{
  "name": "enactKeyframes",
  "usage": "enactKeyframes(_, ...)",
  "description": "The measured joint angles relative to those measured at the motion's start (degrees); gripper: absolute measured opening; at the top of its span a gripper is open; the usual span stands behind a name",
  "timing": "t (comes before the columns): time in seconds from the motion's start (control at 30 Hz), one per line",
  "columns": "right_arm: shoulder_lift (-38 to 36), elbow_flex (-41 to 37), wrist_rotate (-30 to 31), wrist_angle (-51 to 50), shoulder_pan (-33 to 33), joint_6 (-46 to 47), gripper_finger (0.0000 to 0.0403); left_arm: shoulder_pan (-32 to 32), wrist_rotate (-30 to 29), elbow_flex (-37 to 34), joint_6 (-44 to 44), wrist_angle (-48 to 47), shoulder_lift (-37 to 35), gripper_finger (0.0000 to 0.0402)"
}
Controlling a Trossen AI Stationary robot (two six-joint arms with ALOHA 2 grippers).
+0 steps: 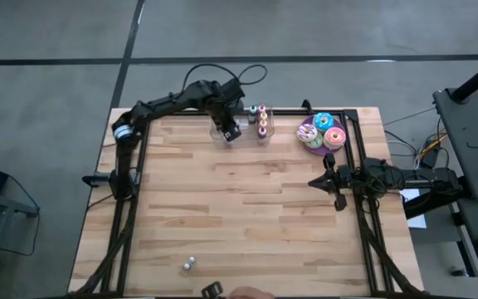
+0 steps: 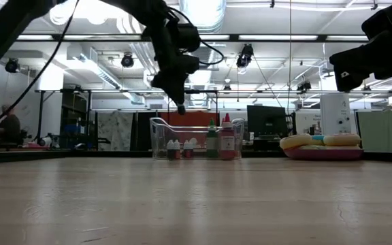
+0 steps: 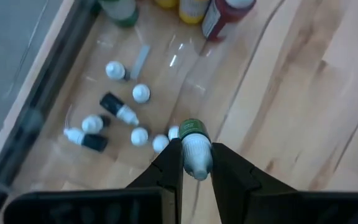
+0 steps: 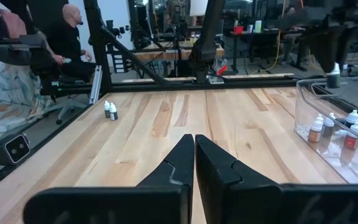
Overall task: Pick & Place food coloring
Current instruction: Put the top small green food coloring bottle into the transparent bin
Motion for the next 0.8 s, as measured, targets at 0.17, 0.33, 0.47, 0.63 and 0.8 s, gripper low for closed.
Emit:
enactKeyframes(0.17,-0.02,0.0,-0.02,0.02,0.02,0.0,0.0009,0.0,-0.05,5.39,3.07,-0.8,4.01,0.0039)
enactKeyframes(0.33,-0.02,0.0,-0.02,0.0,0.0,0.0,0.0008,0.19,-0.09,9.27,5.45,-1.46,7.58,0.0039)
enactKeyframes(0.47,-0.01,0.0,0.0,0.01,0.01,0.0,0.0008,0.35,-0.12,10.94,6.21,-2.3,9.34,0.0039)
enactKeyframes(0.63,-0.02,0.0,-0.02,0.0,0.0,0.0,0.0008,0.33,-0.57,10.98,7.16,-2.8,10.36,0.0039)
enactKeyframes(0.8,-0.02,0.0,-0.02,0.01,0.02,0.0,0.0008,0.28,-3.45,10.98,8.52,-4.2,11.59,0.0039)
